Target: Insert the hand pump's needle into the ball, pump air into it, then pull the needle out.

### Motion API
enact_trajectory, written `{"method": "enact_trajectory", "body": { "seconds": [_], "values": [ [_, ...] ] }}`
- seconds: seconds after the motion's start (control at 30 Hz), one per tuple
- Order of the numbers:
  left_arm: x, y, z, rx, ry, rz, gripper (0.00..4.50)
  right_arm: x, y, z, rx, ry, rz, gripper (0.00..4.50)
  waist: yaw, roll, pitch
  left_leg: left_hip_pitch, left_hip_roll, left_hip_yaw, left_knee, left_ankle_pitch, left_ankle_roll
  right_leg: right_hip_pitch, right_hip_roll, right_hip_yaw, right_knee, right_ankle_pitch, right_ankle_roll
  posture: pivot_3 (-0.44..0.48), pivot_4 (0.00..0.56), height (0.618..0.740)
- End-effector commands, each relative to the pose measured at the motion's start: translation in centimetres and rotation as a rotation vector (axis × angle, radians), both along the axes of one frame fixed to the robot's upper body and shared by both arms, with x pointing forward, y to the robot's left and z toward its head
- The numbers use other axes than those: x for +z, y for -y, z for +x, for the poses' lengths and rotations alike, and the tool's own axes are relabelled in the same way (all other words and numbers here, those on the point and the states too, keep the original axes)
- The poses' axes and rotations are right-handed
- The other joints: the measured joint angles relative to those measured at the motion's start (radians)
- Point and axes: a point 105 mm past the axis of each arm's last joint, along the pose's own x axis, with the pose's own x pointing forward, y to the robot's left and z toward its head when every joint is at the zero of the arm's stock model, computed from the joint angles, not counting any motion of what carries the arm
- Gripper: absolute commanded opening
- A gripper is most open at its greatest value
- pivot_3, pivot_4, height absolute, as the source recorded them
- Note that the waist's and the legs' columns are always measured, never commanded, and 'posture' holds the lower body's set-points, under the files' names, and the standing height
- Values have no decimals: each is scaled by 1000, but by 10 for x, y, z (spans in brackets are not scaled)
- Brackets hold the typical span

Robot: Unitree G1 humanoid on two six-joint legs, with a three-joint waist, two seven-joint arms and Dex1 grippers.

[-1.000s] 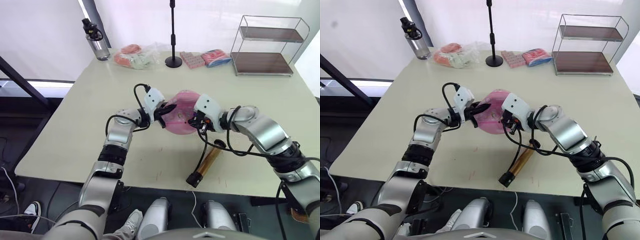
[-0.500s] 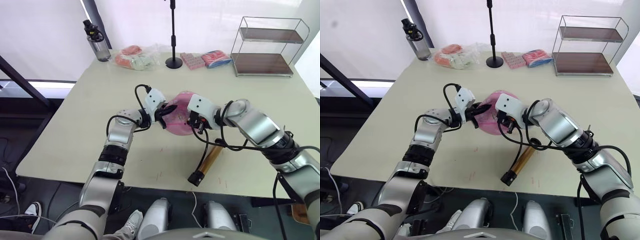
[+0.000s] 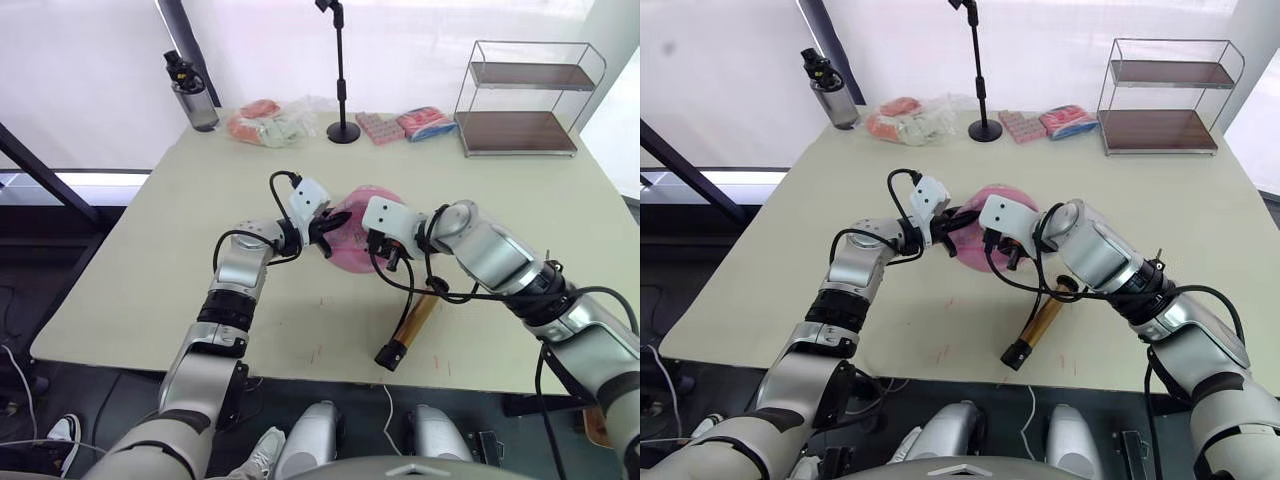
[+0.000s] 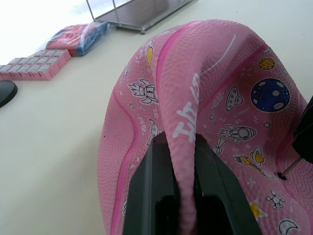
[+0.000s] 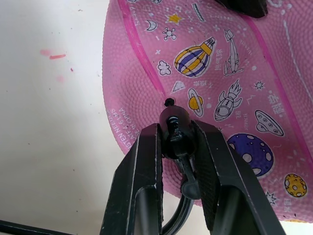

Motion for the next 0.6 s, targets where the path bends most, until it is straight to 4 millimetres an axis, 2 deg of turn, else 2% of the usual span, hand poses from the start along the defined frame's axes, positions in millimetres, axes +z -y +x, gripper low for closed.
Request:
{"method": "enact_trajectory", "body": {
  "seconds": [0.03,0.27,0.6],
  "values": [
    [-80,14,-30,-58,-282,120,0,-3,-7,1,16,9,-21,377,-3,0,0,3,0,0,-2,0,0,3,0,0,-1,0,0,0,150,736],
    [-81,14,-30,-50,-293,115,0,-3,-19,0,45,11,-28,377,-8,0,-2,9,1,0,-4,0,0,8,0,0,-3,-1,1,0,150,736],
    [-83,16,-34,-47,-308,98,0,-18,-30,4,50,-15,-54,377,-14,0,-15,10,1,0,-6,0,0,8,0,0,-3,-1,0,0,150,736]
  ]
}}
